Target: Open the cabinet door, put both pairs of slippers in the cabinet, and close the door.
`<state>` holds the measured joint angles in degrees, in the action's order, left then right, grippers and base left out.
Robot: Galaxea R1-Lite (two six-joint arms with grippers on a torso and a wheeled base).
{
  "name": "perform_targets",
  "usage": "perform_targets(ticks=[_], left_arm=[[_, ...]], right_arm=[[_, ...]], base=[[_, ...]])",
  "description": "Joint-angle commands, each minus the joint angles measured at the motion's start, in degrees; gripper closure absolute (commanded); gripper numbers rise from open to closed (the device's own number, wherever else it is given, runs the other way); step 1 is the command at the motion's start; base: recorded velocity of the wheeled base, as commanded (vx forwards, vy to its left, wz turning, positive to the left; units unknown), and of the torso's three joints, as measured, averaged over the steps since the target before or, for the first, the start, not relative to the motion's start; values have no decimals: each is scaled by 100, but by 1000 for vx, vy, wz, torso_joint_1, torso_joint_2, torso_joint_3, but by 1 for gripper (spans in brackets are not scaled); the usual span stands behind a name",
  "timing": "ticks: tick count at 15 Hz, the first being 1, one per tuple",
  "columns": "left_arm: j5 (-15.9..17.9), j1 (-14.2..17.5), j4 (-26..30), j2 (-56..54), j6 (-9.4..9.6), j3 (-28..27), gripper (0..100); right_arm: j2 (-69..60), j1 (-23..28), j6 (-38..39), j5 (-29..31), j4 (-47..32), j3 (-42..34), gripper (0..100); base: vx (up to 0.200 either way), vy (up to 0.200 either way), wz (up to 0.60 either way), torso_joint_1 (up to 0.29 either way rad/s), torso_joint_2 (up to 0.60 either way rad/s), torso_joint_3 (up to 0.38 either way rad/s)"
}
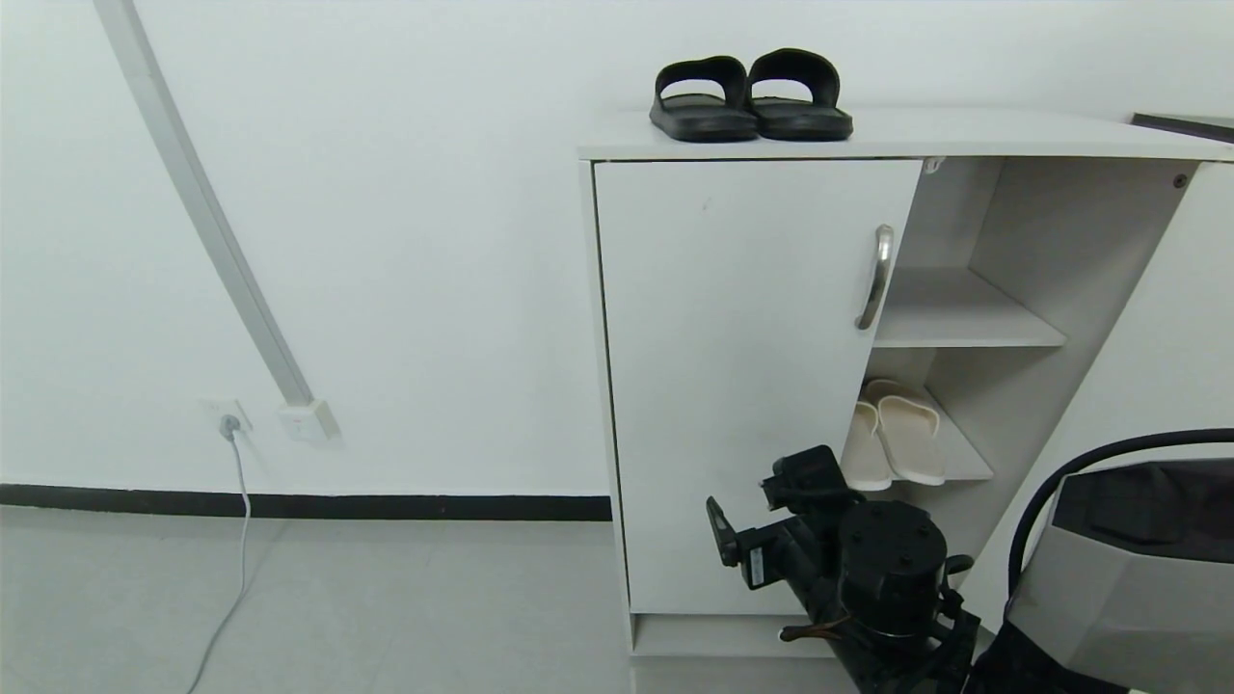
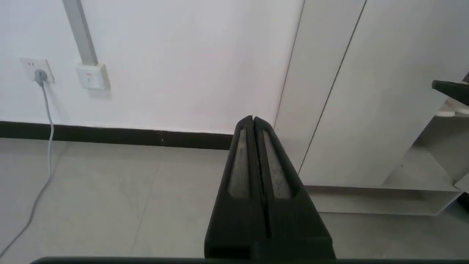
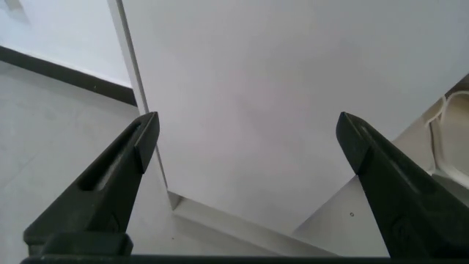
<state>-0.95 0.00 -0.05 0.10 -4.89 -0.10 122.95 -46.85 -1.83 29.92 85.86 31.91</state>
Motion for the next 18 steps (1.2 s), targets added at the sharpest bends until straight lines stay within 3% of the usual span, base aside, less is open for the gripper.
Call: perform_targets(ticks=[1, 8, 18], left_arm=[[7, 0, -4, -1, -3, 1, 100], [7, -9, -4, -1, 5, 1, 100], [7, 0, -4, -1, 5, 1, 100]], right_arm=[[9, -9, -2, 5, 1, -1, 0], [80, 9, 25, -3, 10, -45, 0], [124, 35, 16, -3, 71, -89, 0]], base=[[0, 0, 0, 7, -66, -80], [0, 0, 0, 48, -373, -332], [0, 0, 0, 142, -466, -329]])
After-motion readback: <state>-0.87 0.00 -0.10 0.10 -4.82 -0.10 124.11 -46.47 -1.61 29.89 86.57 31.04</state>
